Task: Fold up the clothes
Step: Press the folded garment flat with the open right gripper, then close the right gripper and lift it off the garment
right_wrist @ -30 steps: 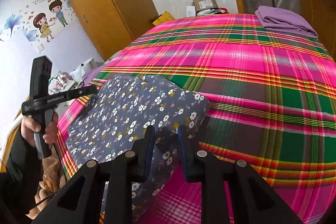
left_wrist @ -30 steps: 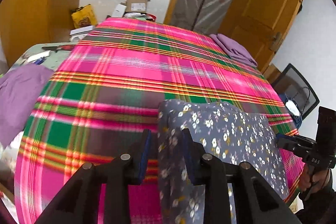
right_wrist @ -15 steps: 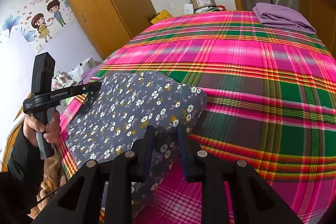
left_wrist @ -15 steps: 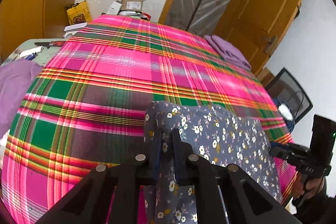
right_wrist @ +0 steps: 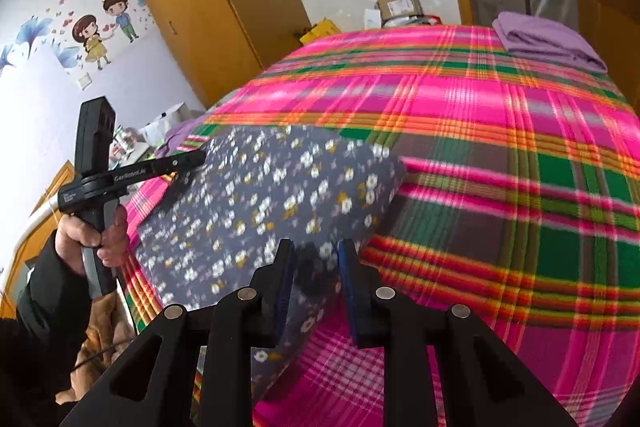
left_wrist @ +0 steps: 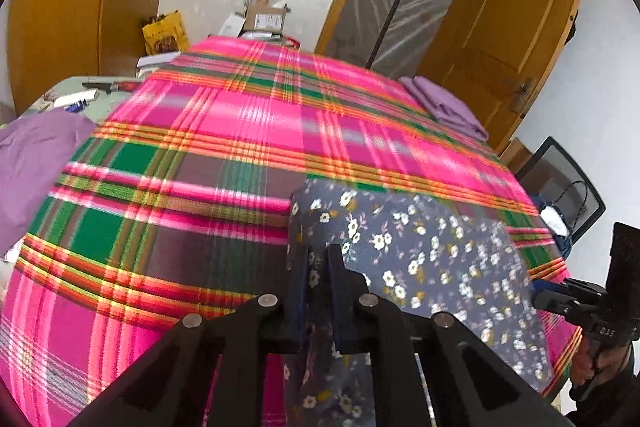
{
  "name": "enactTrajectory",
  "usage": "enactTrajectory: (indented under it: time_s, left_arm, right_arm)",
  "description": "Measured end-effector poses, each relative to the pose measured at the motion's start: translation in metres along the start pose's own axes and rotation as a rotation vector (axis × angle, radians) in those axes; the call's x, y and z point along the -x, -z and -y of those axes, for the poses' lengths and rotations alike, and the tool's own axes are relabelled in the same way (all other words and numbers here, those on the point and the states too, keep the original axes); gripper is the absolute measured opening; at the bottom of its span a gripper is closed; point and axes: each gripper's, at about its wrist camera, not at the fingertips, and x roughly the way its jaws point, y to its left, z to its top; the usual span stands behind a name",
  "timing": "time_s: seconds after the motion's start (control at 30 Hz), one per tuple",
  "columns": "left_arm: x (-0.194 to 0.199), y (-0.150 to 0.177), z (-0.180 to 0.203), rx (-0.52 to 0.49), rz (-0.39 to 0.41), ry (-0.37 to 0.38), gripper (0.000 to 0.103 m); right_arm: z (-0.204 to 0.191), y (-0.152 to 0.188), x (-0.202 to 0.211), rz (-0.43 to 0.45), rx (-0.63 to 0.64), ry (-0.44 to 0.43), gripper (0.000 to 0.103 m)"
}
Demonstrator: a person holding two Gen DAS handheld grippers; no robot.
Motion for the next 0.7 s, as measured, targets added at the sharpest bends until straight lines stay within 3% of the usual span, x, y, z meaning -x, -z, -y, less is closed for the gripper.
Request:
enactTrajectory:
  time_s: [0.23,0.27,0.3,0.33,0.5,0.6,0.7]
  left_arm:
    - [-0.001,0.0,0.0,-0.004,0.003,0.004,0.011]
    - [-0.001,0.0,0.0,-0.002,0.004,0.003,0.011]
    - [-0.001,0.001,0.0,0.001,0.005,0.002,0.011]
    - [-0.002,0.001,0.0,0.004,0.005,0.001,0.011]
    - [-0.001,0.002,0.0,0.003,0.005,-0.005,0.011]
    - [-0.001,0.001,-0.001,0.004,-0.001,-0.004,0.012]
    - [0.005,0.001,0.005,-0.004,0.001,-0.028,0.012]
  right_arm:
    - [0.0,-0.006,0.01,0.061,0.016,0.017,0.024]
    - [0.0,-0.008,0.009,0.071,0.027,0.026,0.021]
    - [0.0,-0.013,0.004,0.074,0.037,0.043,0.01]
    - [0.002,-0.017,-0.002,0.062,0.032,0.062,0.006]
    - [0.013,-0.027,-0.026,0.007,0.014,0.069,0.004]
    - [0.008,-0.026,-0.012,0.04,0.026,0.071,0.004]
    - [-0.005,-0.017,0.007,0.063,0.071,0.016,0.004]
